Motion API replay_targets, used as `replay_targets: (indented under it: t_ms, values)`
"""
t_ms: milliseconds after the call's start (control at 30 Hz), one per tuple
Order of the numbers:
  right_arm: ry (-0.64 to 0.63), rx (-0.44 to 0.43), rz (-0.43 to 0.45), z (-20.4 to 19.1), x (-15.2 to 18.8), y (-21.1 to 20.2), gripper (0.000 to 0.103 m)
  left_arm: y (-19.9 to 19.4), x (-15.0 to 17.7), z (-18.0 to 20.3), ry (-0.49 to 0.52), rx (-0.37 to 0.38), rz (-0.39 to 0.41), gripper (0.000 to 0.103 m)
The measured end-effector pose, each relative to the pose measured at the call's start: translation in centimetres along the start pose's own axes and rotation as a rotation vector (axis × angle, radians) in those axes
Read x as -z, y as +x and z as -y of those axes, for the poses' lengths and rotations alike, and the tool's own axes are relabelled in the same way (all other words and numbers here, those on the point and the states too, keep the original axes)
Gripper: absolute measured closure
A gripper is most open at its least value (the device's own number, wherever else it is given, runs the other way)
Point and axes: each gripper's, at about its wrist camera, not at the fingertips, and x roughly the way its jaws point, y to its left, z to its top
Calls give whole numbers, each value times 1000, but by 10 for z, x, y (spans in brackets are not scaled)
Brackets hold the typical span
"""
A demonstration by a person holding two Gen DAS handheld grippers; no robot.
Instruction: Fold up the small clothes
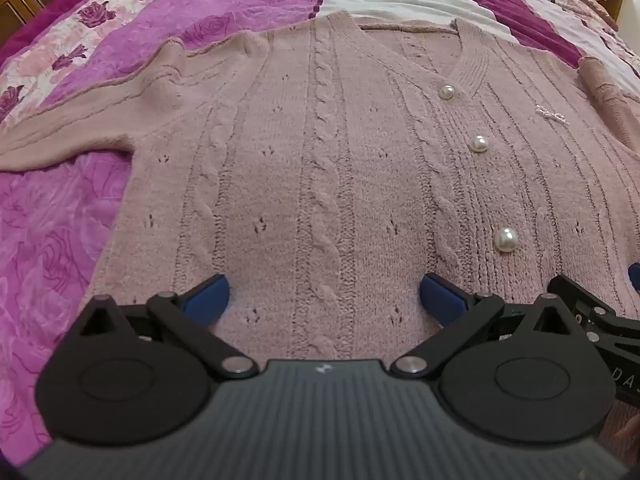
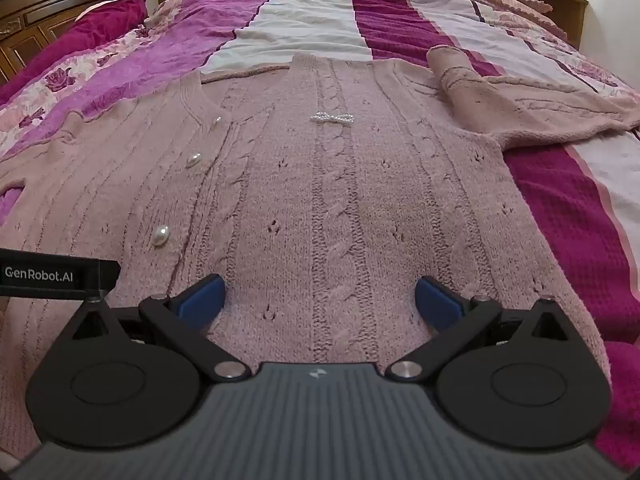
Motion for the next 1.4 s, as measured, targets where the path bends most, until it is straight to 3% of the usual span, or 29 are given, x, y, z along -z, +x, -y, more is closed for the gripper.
replay_targets:
  t_ms: [33,1400]
  values:
    - [1,-6,38,0,2,-2,0,0,0,0,1,-1,3,0]
    - [-13,7,27,-2,3,0,0,-1,0,0,5,-7,9,0]
